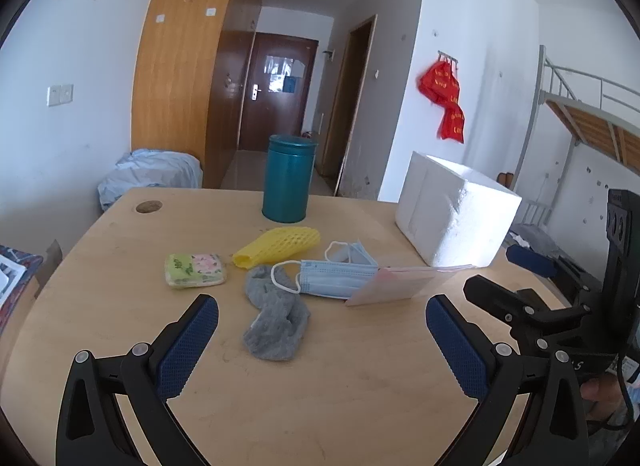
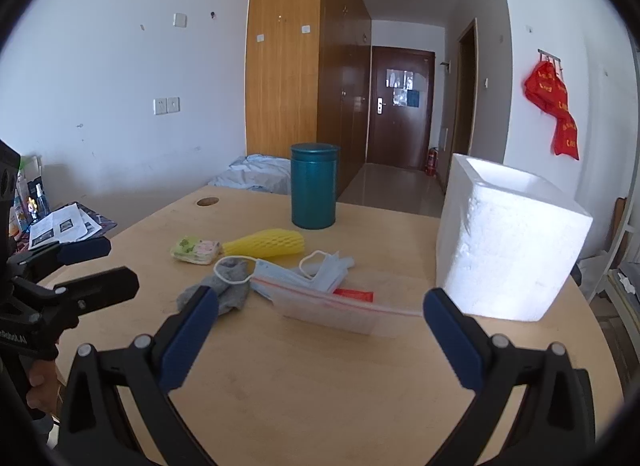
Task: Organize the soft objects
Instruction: 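Grasp the grey sock with the left tool while the right tool grasps the clear zip bag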
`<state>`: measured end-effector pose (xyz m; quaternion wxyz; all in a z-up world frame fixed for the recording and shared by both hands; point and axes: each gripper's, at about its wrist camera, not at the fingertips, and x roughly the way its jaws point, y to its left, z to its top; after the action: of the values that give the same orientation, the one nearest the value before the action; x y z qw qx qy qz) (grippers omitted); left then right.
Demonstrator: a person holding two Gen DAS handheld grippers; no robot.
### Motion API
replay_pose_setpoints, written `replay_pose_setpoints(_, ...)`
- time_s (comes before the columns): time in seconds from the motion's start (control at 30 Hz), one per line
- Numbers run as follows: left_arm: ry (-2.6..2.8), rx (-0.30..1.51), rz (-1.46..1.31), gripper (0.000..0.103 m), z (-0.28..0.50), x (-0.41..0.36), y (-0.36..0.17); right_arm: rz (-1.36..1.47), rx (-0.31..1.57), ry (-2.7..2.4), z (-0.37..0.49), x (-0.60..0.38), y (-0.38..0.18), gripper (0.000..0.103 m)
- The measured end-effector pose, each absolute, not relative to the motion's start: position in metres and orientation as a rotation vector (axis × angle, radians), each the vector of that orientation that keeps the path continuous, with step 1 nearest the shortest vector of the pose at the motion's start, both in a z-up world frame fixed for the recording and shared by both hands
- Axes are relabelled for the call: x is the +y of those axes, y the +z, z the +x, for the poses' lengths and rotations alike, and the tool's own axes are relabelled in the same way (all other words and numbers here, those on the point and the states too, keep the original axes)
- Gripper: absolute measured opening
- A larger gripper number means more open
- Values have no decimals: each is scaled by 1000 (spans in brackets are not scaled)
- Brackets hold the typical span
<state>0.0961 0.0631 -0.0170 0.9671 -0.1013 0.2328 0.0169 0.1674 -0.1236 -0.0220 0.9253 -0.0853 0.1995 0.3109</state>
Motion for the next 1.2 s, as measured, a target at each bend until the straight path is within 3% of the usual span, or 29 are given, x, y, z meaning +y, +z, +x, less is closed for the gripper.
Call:
replay_pose_setpoints(0.7, 33, 621, -250, 103, 156, 72, -56, -314, 548, 732, 221, -91, -52, 98)
replay_pose_setpoints(0.93, 25, 667, -248, 103, 169, 74, -66, -351, 600, 743, 232, -83, -62, 88)
replay_pose_setpoints(1.2, 24, 751, -286, 103, 185, 79, -84, -364, 678, 770, 238, -78, -75, 63)
